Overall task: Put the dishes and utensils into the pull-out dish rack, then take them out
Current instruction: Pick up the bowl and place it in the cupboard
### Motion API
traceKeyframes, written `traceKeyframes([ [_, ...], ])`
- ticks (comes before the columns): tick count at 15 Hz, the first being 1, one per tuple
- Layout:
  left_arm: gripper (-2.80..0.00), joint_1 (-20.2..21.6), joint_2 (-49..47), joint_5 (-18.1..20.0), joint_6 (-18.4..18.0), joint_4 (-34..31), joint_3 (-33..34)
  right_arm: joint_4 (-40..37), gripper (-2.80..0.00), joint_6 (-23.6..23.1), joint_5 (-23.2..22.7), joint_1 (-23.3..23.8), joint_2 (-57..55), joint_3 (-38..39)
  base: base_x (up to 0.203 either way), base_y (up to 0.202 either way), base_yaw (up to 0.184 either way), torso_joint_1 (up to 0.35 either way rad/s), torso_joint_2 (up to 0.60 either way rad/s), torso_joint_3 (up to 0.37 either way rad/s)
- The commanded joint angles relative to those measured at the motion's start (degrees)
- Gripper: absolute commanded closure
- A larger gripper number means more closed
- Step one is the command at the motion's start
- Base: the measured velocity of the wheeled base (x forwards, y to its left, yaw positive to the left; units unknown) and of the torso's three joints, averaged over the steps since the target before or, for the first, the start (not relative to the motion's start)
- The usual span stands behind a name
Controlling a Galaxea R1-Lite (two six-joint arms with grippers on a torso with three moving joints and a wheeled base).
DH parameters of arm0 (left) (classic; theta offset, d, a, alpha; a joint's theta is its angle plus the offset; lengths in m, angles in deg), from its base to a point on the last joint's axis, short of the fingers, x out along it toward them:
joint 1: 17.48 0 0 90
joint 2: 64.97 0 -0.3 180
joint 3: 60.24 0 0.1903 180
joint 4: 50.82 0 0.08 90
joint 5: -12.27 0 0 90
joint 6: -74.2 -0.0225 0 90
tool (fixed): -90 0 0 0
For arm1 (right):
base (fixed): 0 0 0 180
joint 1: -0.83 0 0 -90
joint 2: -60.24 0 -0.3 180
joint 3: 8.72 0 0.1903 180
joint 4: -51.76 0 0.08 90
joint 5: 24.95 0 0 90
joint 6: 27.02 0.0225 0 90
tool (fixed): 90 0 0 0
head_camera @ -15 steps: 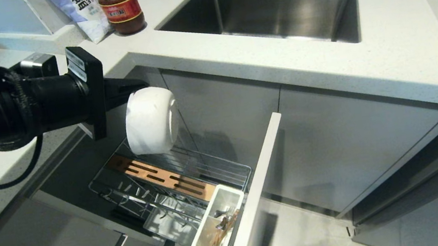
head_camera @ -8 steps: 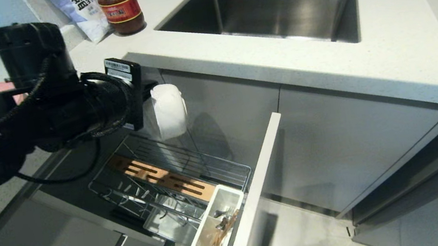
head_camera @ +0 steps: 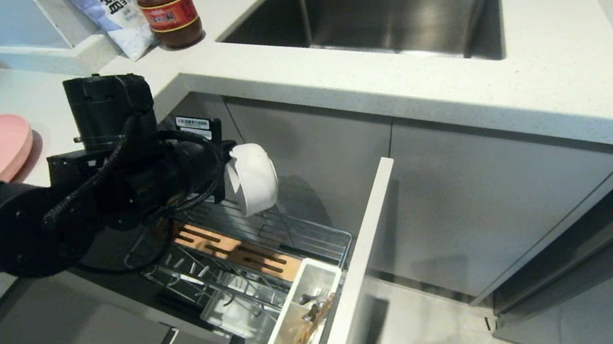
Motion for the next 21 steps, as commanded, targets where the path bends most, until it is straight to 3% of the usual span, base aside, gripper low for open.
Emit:
traceKeyframes([
  [1,0.0,-1.2,-0.54,-4.07,0.86,4.17,3.34,0.0,0.0,0.0,-0.03,-0.01,0.21,0.09,0.0,0.0,0.0,0.0,0.0,0.0],
  [5,0.0,-3.27,-2.95,-9.4,0.75,19.36,12.87,0.0,0.0,0.0,0.06,-0.01,0.21,0.09,0.0,0.0,0.0,0.0,0.0,0.0],
  [15,0.0,-3.09,-4.69,-11.99,3.48,27.13,21.95,0.0,0.0,0.0,-0.02,-0.01,0.21,0.09,0.0,0.0,0.0,0.0,0.0,0.0],
  [18,0.0,-3.31,-4.79,-11.86,3.66,36.05,26.66,0.0,0.0,0.0,-0.03,-0.01,0.21,0.09,0.0,0.0,0.0,0.0,0.0,0.0],
  [21,0.0,-3.36,-5.51,-11.85,3.46,38.96,27.87,0.0,0.0,0.0,-0.02,-0.01,0.21,0.09,0.0,0.0,0.0,0.0,0.0,0.0],
])
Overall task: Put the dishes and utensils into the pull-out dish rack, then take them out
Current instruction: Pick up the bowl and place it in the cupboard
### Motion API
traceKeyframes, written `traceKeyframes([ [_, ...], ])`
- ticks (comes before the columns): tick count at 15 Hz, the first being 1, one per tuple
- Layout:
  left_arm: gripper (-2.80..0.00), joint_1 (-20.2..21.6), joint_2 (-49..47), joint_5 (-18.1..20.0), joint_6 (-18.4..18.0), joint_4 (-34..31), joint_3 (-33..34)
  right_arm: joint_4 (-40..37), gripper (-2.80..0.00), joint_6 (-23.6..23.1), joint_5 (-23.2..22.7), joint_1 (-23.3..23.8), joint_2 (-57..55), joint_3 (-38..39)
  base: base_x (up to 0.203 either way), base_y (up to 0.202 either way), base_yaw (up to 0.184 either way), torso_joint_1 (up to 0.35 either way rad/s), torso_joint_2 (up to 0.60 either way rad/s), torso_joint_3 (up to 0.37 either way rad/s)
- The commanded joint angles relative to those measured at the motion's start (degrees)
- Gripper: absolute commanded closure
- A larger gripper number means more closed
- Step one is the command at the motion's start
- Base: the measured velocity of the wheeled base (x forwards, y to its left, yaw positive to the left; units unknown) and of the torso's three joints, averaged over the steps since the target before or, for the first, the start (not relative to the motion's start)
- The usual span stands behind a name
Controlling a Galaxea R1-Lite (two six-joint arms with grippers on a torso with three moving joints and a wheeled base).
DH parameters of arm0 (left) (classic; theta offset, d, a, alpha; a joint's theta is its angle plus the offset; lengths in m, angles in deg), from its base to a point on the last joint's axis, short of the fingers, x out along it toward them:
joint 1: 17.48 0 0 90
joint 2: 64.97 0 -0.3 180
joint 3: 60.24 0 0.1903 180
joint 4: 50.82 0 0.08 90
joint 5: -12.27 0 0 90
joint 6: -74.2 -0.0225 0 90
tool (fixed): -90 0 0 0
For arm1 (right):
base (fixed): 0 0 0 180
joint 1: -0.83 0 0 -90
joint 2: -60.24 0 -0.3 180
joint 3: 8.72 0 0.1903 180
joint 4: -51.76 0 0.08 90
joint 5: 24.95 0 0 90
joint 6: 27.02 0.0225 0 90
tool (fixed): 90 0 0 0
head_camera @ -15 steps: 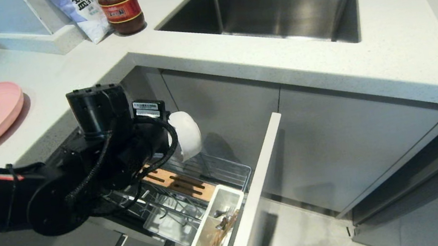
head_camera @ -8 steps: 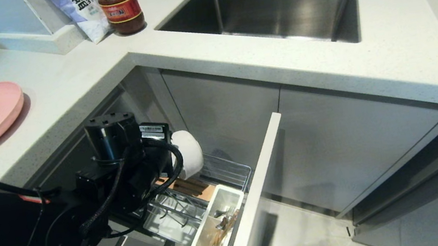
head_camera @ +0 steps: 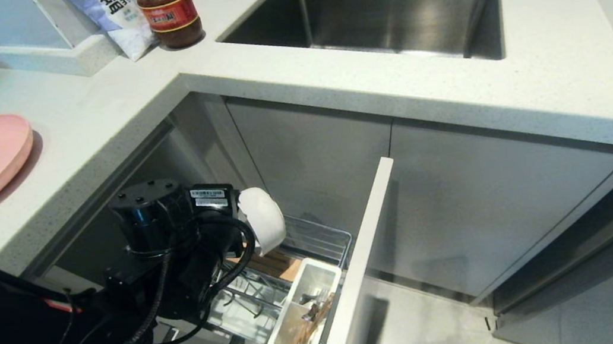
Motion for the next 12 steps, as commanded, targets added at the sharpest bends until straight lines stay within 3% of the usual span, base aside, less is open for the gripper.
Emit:
traceKeyframes([
  [1,0.0,0.07,-0.62,-0.2,0.45,1.81,1.32,0.0,0.0,0.0,-0.02,-0.01,0.21,0.09,0.0,0.0,0.0,0.0,0.0,0.0],
  [4,0.0,0.12,-2.87,-0.35,0.36,6.2,2.77,0.0,0.0,0.0,0.05,-0.01,0.21,0.09,0.0,0.0,0.0,0.0,0.0,0.0],
  [12,0.0,0.77,-6.27,-0.29,0.73,9.22,3.12,0.0,0.0,0.0,0.06,-0.01,0.21,0.09,0.0,0.0,0.0,0.0,0.0,0.0],
])
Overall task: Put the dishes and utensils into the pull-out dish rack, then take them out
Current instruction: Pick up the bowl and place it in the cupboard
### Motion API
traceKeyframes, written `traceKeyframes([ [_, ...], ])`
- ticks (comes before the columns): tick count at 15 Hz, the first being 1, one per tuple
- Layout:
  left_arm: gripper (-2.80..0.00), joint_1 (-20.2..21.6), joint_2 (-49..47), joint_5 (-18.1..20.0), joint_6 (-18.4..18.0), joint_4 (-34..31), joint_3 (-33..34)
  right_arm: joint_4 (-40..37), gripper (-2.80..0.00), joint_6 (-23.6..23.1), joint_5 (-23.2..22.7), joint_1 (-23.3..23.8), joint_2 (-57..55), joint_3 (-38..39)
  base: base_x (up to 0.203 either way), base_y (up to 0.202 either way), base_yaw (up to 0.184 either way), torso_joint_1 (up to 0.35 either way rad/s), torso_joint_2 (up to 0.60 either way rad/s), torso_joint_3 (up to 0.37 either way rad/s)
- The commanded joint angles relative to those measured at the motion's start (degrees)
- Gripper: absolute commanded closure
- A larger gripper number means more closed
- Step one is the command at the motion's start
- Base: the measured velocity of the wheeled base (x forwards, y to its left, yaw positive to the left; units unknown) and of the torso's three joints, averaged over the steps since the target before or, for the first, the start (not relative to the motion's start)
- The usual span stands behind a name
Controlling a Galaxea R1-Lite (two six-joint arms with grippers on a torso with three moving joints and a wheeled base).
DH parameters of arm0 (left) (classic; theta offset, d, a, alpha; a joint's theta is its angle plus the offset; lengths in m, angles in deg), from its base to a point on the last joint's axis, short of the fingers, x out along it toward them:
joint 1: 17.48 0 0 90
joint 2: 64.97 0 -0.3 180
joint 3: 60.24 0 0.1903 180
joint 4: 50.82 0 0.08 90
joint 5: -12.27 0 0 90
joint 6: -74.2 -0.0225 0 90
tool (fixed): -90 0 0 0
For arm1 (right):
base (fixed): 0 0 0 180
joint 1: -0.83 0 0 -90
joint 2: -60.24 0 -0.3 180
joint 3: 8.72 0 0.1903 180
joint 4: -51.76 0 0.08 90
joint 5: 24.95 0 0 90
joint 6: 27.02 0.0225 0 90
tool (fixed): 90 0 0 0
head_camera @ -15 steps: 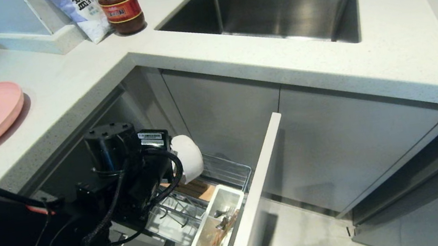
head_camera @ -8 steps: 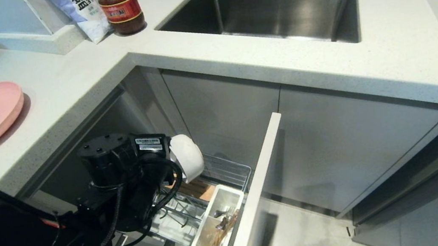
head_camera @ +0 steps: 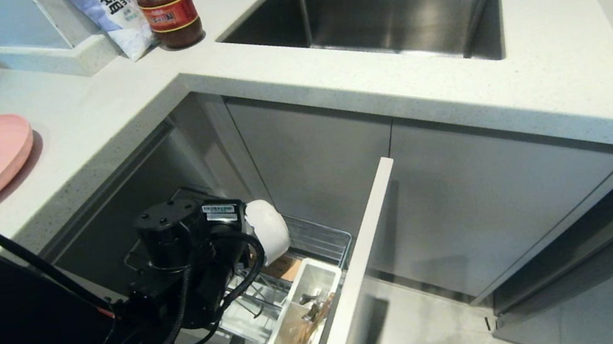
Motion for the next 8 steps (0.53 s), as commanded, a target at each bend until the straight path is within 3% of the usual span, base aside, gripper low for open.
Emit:
traceKeyframes([
  [1,0.0,0.19,-0.98,-0.11,0.55,2.58,0.15,0.0,0.0,0.0,0.04,-0.01,0.21,0.09,0.0,0.0,0.0,0.0,0.0,0.0],
  [8,0.0,0.28,-3.69,0.46,0.78,6.57,0.9,0.0,0.0,0.0,-0.05,-0.01,0.21,0.09,0.0,0.0,0.0,0.0,0.0,0.0],
])
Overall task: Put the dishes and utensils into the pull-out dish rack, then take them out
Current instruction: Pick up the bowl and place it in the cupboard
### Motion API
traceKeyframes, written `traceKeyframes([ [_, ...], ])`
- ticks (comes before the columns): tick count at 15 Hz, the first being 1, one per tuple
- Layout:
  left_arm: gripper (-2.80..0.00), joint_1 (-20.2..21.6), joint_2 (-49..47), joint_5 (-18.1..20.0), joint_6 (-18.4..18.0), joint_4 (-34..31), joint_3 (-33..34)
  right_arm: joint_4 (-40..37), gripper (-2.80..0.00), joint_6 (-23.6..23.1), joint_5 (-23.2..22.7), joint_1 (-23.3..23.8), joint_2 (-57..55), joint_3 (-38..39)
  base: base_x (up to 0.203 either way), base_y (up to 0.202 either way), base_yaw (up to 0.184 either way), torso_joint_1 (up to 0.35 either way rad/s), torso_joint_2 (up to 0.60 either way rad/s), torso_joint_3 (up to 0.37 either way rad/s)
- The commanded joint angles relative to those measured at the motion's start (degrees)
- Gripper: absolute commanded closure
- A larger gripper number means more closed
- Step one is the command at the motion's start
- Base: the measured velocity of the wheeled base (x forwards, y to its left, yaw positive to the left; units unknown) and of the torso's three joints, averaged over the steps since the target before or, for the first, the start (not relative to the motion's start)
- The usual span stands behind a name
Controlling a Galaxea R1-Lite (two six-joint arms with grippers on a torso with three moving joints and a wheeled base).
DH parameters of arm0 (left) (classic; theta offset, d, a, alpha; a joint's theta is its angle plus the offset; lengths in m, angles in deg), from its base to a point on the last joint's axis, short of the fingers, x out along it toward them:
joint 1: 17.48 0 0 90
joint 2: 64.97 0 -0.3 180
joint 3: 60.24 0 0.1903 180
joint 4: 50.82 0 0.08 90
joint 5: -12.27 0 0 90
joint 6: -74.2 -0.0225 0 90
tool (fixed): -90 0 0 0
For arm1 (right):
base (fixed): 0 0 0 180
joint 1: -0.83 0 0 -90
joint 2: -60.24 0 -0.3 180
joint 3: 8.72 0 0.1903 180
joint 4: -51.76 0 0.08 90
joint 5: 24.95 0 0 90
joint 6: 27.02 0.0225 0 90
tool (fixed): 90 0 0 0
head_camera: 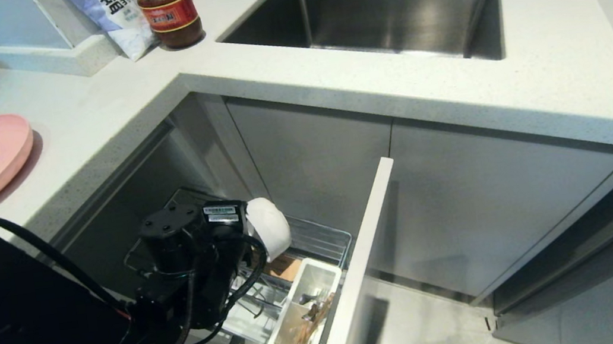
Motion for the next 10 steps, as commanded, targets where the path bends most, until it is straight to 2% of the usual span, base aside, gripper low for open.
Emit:
traceKeyframes([
  [1,0.0,0.15,-1.05,1.09,1.51,0.36,-0.03,0.0,0.0,0.0,-0.02,-0.01,0.21,0.09,0.0,0.0,0.0,0.0,0.0,0.0],
  [5,0.0,1.24,-1.9,3.14,2.69,1.2,0.02,0.0,0.0,0.0,0.04,-0.01,0.21,0.09,0.0,0.0,0.0,0.0,0.0,0.0],
  [7,0.0,1.59,-2.28,3.34,2.89,3.84,0.06,0.0,0.0,0.0,0.02,-0.01,0.21,0.09,0.0,0.0,0.0,0.0,0.0,0.0],
  [10,0.0,2.29,-2.2,3.26,2.56,4.21,-0.03,0.0,0.0,0.0,0.01,-0.01,0.21,0.09,0.0,0.0,0.0,0.0,0.0,0.0],
])
